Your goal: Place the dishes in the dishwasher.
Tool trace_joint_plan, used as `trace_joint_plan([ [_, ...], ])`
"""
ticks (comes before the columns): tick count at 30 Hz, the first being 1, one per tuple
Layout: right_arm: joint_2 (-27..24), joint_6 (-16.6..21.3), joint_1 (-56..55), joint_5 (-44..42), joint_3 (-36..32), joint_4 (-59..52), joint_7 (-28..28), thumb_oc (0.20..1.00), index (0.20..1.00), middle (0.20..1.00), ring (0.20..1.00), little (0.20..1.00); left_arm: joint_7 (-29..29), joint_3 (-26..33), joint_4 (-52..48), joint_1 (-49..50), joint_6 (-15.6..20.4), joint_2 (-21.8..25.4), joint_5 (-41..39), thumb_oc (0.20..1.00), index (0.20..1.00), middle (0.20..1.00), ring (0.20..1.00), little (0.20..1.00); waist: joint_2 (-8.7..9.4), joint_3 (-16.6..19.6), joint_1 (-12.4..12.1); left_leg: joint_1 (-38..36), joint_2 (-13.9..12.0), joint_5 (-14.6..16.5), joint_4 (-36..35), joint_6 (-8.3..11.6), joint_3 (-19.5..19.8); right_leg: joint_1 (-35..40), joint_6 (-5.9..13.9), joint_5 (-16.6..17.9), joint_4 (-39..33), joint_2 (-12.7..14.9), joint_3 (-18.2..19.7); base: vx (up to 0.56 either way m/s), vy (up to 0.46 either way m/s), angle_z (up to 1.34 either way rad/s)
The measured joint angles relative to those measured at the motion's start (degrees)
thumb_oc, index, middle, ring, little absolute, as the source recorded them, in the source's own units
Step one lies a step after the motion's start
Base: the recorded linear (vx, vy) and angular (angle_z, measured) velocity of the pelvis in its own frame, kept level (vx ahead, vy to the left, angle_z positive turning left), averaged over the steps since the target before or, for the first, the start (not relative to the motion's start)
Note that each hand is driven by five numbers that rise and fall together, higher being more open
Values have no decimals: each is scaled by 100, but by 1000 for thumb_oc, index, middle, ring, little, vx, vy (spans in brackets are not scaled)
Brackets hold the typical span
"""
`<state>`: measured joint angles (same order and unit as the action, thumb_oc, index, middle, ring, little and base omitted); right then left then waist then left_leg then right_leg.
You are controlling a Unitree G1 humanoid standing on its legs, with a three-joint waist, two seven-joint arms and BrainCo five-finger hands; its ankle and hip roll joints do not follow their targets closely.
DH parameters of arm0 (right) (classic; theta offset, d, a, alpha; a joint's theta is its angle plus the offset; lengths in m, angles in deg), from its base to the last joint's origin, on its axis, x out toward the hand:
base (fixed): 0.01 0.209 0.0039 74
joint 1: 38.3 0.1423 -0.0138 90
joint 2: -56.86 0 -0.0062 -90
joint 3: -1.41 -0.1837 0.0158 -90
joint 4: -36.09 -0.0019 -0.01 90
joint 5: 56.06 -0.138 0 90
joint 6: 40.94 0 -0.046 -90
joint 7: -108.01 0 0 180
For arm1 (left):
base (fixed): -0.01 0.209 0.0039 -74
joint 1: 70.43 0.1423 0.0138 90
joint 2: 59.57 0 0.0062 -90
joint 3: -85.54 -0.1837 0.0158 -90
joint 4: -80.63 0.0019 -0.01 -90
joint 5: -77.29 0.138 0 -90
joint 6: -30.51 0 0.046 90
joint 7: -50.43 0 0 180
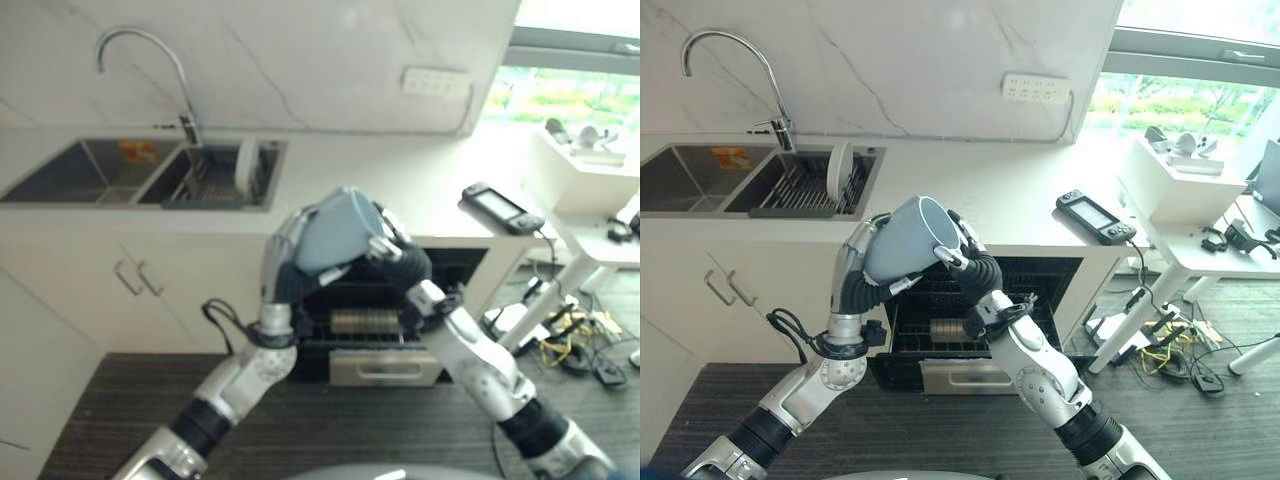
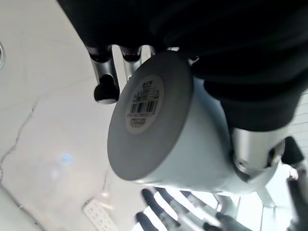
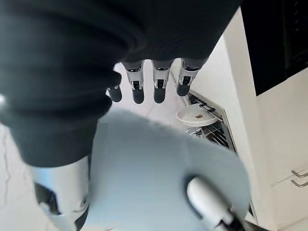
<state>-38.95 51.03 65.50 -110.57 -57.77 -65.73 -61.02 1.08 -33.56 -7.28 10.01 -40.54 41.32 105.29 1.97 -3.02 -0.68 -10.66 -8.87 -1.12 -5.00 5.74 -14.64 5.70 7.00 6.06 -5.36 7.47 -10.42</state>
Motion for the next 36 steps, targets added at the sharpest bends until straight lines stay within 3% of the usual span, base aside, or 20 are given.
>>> trace_joint_plan([
  [24, 130, -12, 218, 0, 13, 7, 86, 1000, 1000, 1000, 1000, 1000, 644, -17, -237, -3, -224, 79, -433, 200, 200, 200, 200, 200, -94, -227, -146, 74, -2, 0, 0, 2, 110, -2, 12, -15, -2, 10, -121, -5, -2, 2],
  [36, 230, -10, 555, -5, 224, 57, 253, 1000, 1000, 1000, 1000, 1000, 269, -134, 286, -32, -64, -124, -413, 200, 200, 200, 200, 200, -91, -232, -208, 52, 0, -4, 1, 7, 128, 31, 11, -16, 7, 10, -139, 10, -2, 0],
])
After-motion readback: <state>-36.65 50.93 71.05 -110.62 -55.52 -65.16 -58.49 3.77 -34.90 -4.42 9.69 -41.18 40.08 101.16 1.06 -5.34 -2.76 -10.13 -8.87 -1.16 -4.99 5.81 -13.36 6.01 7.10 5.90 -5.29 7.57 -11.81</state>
